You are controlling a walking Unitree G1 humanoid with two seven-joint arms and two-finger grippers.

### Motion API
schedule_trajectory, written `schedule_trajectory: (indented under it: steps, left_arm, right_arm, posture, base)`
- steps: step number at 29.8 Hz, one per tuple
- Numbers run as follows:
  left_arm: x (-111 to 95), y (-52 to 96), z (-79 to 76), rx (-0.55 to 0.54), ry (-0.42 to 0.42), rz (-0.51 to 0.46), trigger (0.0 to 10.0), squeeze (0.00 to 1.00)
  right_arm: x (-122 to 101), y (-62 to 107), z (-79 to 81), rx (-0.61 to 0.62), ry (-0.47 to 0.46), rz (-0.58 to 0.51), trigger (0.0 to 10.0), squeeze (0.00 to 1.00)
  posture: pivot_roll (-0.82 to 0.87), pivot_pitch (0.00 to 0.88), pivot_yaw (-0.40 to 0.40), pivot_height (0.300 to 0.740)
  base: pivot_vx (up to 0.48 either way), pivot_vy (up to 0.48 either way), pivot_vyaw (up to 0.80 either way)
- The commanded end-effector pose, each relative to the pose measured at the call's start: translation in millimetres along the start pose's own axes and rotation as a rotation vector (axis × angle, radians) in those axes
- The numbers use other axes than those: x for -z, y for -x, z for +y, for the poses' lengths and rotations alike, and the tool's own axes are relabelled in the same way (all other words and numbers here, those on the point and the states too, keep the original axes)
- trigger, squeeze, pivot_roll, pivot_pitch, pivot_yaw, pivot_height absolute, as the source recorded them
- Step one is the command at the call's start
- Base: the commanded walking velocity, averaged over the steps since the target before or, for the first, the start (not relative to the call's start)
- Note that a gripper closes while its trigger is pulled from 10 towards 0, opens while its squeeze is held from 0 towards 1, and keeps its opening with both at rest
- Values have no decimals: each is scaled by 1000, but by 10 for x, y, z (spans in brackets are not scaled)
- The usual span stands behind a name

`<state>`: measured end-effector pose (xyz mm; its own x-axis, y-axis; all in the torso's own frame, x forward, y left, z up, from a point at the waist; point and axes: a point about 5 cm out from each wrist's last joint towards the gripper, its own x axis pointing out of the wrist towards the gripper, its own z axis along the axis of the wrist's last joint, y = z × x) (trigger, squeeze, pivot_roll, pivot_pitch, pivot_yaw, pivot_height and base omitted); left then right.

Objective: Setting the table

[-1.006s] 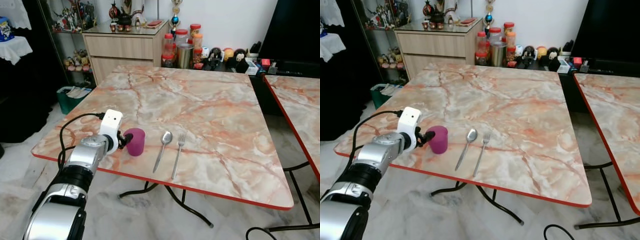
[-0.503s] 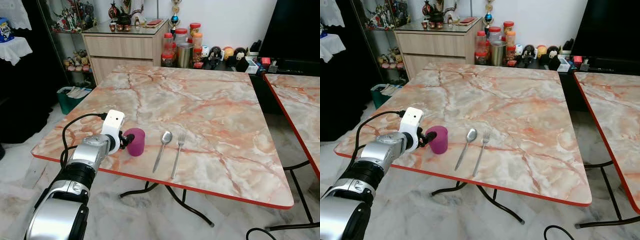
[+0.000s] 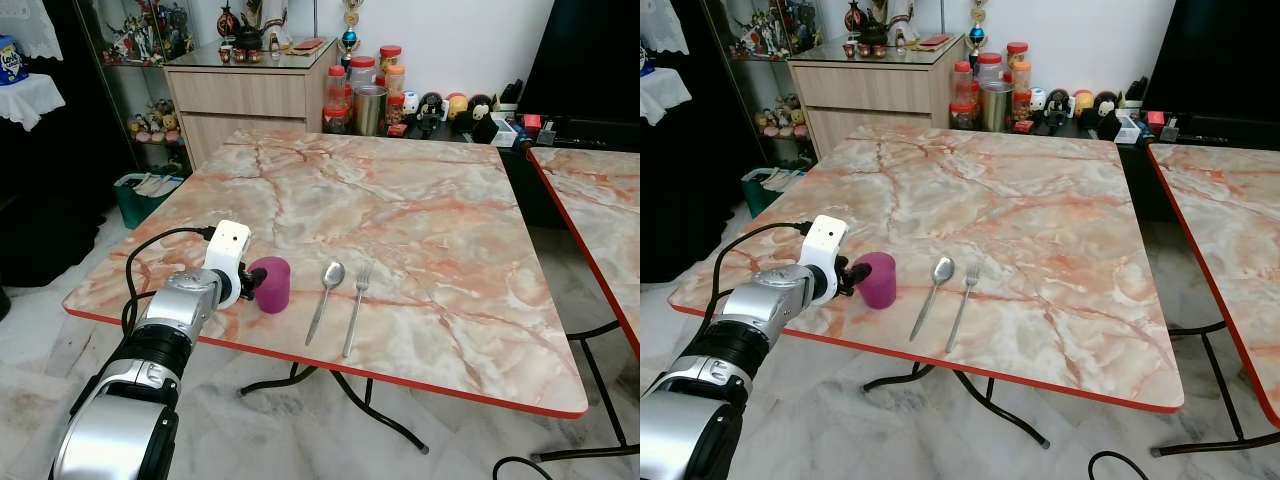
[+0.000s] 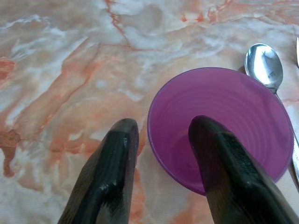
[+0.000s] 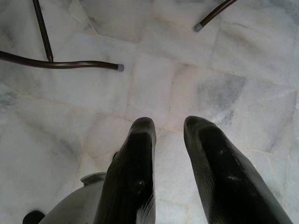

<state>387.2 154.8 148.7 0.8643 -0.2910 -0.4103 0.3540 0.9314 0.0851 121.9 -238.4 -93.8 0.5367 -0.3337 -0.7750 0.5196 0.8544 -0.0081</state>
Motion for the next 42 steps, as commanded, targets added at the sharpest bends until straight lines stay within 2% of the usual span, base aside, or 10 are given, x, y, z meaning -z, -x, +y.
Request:
schedule_trajectory:
  steps: [1, 18, 22, 25, 27, 30, 31, 32, 34, 42]
  left_arm:
    - [-7, -13, -21, 9, -25, 21, 0, 0]
    - [42, -3, -10, 11, -37, 31, 0, 0]
    - [80, 14, 32, -24, -21, 21, 0, 0]
    - [28, 47, 80, -51, 21, -65, 0, 0]
    - [-56, 101, 163, -107, 96, -164, 0, 0]
    - [-188, 157, 185, -121, 124, -301, 0, 0]
    - [-294, 212, 194, -147, 137, -410, 2784, 0]
    - [-332, 238, 189, -151, 159, -461, 10000, 0]
    - [-388, 310, 192, -191, 236, -593, 10000, 0]
    - [-400, 397, 131, -268, 349, -755, 10000, 0]
  right_arm:
    - [25, 7, 1, 4, -15, 9, 10000, 0]
    - [21, 4, 21, 1, -18, 10, 10000, 0]
    - [16, 1, 21, 1, -17, 10, 10000, 0]
    - [10, -1, 19, 2, -16, 9, 10000, 0]
    - [-1, -4, 15, 1, -13, 8, 10000, 0]
    - [-8, -7, 11, 1, -10, 7, 10000, 0]
    - [-17, -10, 11, -1, -7, 7, 10000, 0]
    - [-22, -12, 10, -1, -6, 6, 10000, 0]
    - [-39, -18, 8, -2, -3, 3, 10000, 0]
    - [-78, -30, 14, -1, -11, -5, 10000, 0]
  posture:
    - [10, 0, 15, 740]
    - [14, 0, 17, 740]
    - [13, 0, 16, 740]
    - [13, 0, 12, 740]
    - [17, 0, 5, 740]
    - [15, 0, 2, 740]
    - [18, 0, -1, 740]
    - [20, 0, -4, 740]
    - [17, 0, -9, 740]
    - [5, 0, -20, 740]
  base:
    - [0, 0, 0]
    - [0, 0, 0]
    - [0, 0, 0]
    - [0, 0, 0]
    - [0, 0, 0]
    - [0, 0, 0]
    - [0, 0, 0]
    - [0, 0, 0]
    - [0, 0, 0]
    - [0, 0, 0]
